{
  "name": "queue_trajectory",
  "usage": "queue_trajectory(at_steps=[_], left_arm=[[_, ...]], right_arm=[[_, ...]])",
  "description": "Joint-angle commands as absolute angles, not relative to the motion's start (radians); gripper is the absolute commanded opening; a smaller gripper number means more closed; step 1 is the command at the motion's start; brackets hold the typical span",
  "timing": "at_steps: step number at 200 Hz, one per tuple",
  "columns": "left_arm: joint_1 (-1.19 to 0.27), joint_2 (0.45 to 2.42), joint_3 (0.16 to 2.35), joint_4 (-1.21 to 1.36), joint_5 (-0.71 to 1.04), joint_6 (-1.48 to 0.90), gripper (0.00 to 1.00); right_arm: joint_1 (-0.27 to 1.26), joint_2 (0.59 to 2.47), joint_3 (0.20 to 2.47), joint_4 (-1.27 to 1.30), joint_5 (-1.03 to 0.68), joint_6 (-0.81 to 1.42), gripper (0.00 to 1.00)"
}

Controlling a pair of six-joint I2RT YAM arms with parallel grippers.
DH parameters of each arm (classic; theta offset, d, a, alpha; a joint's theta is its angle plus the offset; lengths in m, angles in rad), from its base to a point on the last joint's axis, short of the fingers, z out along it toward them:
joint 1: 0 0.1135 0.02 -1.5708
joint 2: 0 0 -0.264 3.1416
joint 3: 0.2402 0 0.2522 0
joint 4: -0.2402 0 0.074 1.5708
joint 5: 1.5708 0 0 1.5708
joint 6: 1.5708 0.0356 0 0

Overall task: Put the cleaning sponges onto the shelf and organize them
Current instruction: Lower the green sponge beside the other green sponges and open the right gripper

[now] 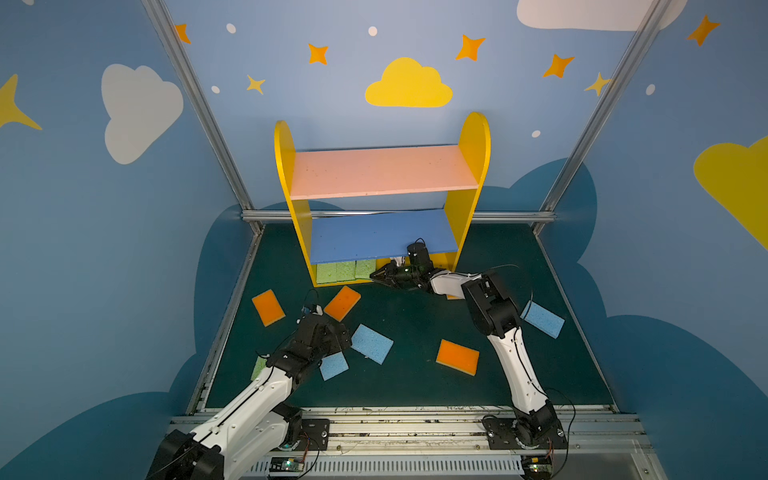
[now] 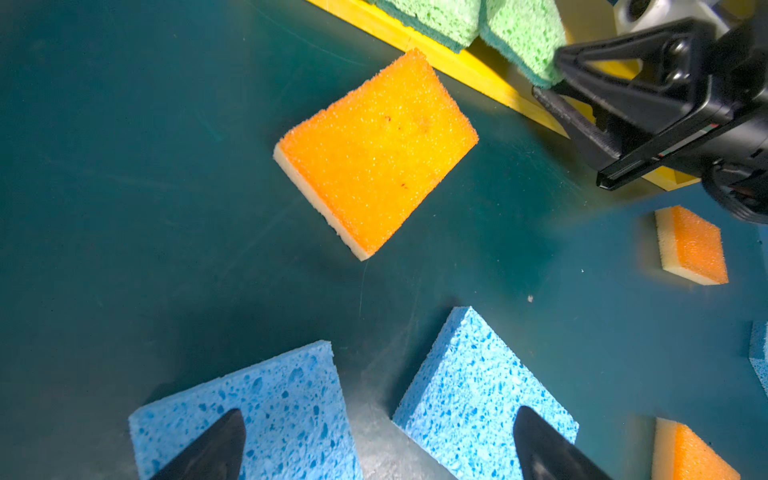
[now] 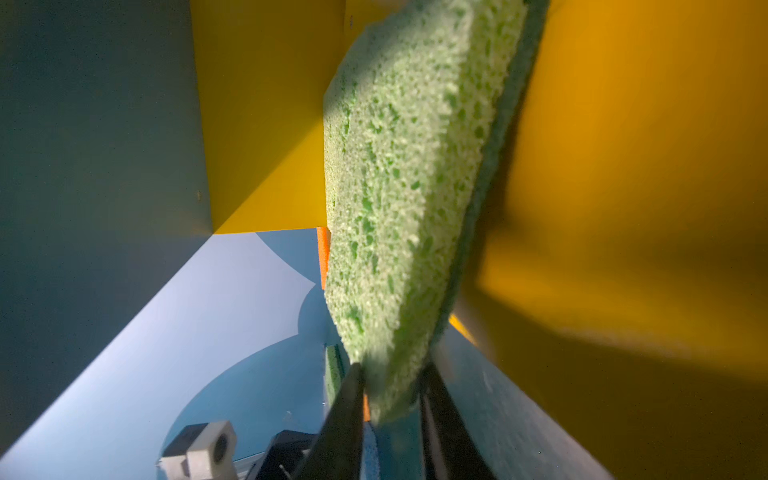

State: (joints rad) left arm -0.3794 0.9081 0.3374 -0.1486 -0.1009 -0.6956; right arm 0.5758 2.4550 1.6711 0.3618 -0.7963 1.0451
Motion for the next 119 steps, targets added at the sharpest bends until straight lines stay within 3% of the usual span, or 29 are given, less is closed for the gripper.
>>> queue_trajectory(at_steps=[1, 119], left_arm=[[-0.374, 0.897, 0.334, -0.152, -0.098, -0.680, 0.99], [-0.372, 0.905, 0.334, -0.148, -0.098, -0.680, 0.99]], right_arm=[[0.543, 2.494, 1.694, 0.258, -0.792, 1.042, 0.13], [0.496, 2.489, 1.701, 0.306, -0.798, 1.081, 0.11]])
